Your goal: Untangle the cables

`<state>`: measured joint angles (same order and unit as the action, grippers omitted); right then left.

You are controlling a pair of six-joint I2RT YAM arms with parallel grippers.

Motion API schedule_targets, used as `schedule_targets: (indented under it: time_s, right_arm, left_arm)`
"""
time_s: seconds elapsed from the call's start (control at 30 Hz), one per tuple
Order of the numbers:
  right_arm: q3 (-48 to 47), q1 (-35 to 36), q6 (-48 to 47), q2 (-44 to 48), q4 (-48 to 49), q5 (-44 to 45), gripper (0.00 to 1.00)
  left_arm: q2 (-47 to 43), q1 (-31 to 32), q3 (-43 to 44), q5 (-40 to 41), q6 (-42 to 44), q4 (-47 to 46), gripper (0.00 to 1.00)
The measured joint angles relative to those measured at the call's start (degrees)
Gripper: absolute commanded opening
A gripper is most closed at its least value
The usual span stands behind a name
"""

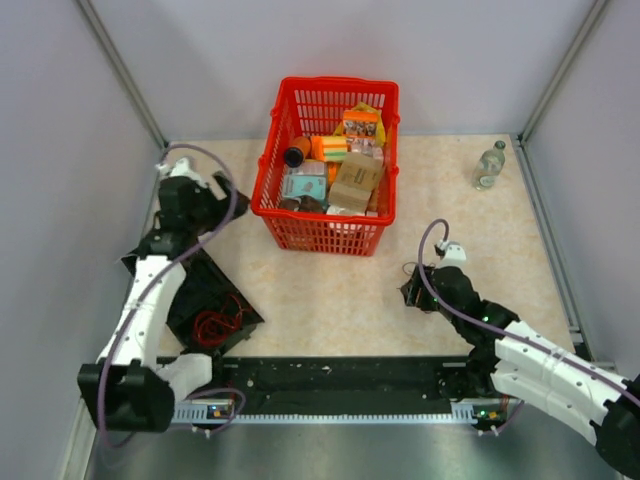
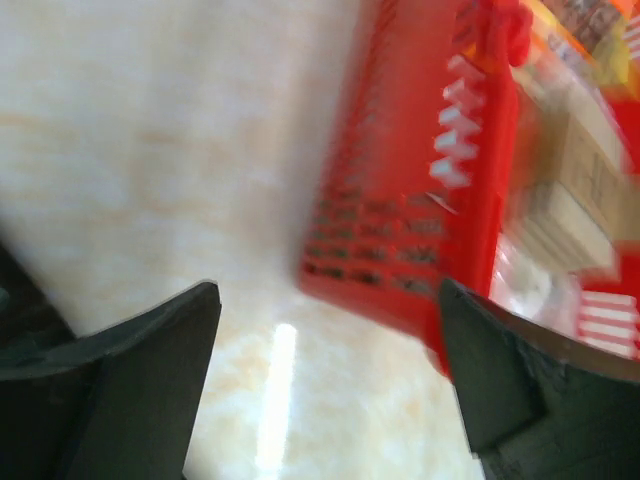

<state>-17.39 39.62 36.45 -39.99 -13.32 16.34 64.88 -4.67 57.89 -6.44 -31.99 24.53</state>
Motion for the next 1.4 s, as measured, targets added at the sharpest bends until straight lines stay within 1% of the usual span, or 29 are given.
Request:
schedule_targets:
  time_s: [0.03,0.07,0.1,0.17,0.2,0.27,0.33,0.37,0.4,0.43,0.5,0.53,0.57,0.6,0.63,0.67,0.7,0.8,0.83,0.97,1.07,1.2,1.27,1.4]
  right_arm:
    - [-0.3,0.0,-0.5,-0.8,0.0,0.0,0.41]
    - [-0.7,0.0,-1.1,-1.8,0.1,-0.2,0.35]
    - [-1.2,0.0,-1.8,-2.8,0.1,-0.5,0.29]
    - [-1.9,0.0,-3.4,-4.2,0.3,-1.5,0.08]
    - [-2.2,0.0,-4.4,-4.9,0.5,-2.6,0.0]
    - [-2.5,0.0,-6.3,-6.2,1.2,-5.6,0.0]
    - [-2.6,0.0,-7.6,-7.0,2.2,-9.4,0.0]
    - [-2.6,0.0,-7.9,-7.1,2.4,-10.7,0.0]
    - [-2.6,0.0,-8.0,-7.2,2.6,-12.2,0.0]
    - [-2.6,0.0,-8.0,-7.1,3.0,-13.3,0.03]
    - [-2.6,0.0,-7.6,-6.6,3.7,-14.8,0.06]
    - [-2.6,0.0,-7.3,-6.3,4.0,-15.4,0.09]
    - [-2.6,0.0,-7.0,-5.9,4.2,-16.0,0.1]
    - [-2.6,0.0,-6.6,-5.6,4.5,-16.5,0.08]
    - [-2.6,0.0,-6.2,-5.3,4.8,-16.9,0.03]
    - [-2.6,0.0,-5.8,-5.0,5.4,-17.7,0.0]
    - [-2.6,0.0,-5.7,-5.0,6.1,-18.9,0.0]
    - [-2.5,0.5,-5.8,-6.1,10.0,-24.9,0.0]
    - [-2.5,1.2,-5.9,-7.0,11.7,-27.3,0.0]
    - [-4.0,6.6,-6.6,-12.2,15.6,-35.0,0.0]
    - [-4.4,8.3,-6.0,-13.8,18.6,-38.2,0.0]
    - [-4.4,8.3,-2.6,-13.1,22.8,-40.7,0.0]
    - [-4.4,8.3,-0.5,-12.1,25.4,-42.4,0.0]
    - [-4.3,8.3,2.2,-10.4,29.1,-45.2,0.0]
  left_arm:
    - [-1.7,5.4,-1.2,-1.4,1.2,-2.2,0.88]
    - [-4.0,10.2,-2.8,-0.7,2.8,-5.0,0.85]
    - [-6.7,13.5,-5.0,-2.3,3.2,-6.8,0.82]
    - [-11.8,19.1,-10.1,-4.6,3.6,-10.0,0.79]
    - [-14.0,21.7,-12.6,-6.1,3.6,-11.4,0.78]
    - [-17.1,27.7,-17.3,-8.0,3.5,-13.6,0.78]
    - [-19.0,33.5,-21.1,-7.1,2.9,-14.4,0.77]
    - [-20.2,36.2,-22.8,-5.4,2.2,-13.9,0.79]
    - [-21.3,37.5,-23.8,-4.3,1.8,-13.2,0.85]
    - [-22.9,38.5,-24.7,-2.0,1.4,-12.2,0.88]
    - [-26.4,38.8,-25.2,3.6,0.6,-9.6,0.89]
    - [-28.1,38.8,-25.2,5.6,0.6,-9.0,0.88]
    - [-29.7,38.6,-25.1,6.8,0.7,-9.0,0.86]
    - [-30.8,38.6,-25.0,7.2,1.1,-9.2,0.83]
    - [-31.6,38.6,-24.9,6.3,1.5,-9.7,0.81]
    - [-31.8,38.6,-24.9,4.5,1.8,-10.8,0.78]
    - [-31.4,38.8,-24.9,2.4,2.0,-12.0,0.75]
    - [-28.4,41.9,-25.1,-1.9,2.0,-16.2,0.73]
    - [-27.3,44.0,-25.4,-2.7,2.2,-17.6,0.73]
    - [-21.6,55.1,-25.6,-3.5,3.5,-22.3,0.82]
    - [-15.5,62.4,-25.6,-3.7,5.3,-26.0,0.84]
    - [-8.6,67.5,-26.0,-3.7,7.6,-28.4,0.79]
    - [-7.9,69.6,-27.9,-2.9,9.1,-30.2,0.78]
    - [-8.9,71.5,-30.5,-0.5,11.6,-32.8,0.68]
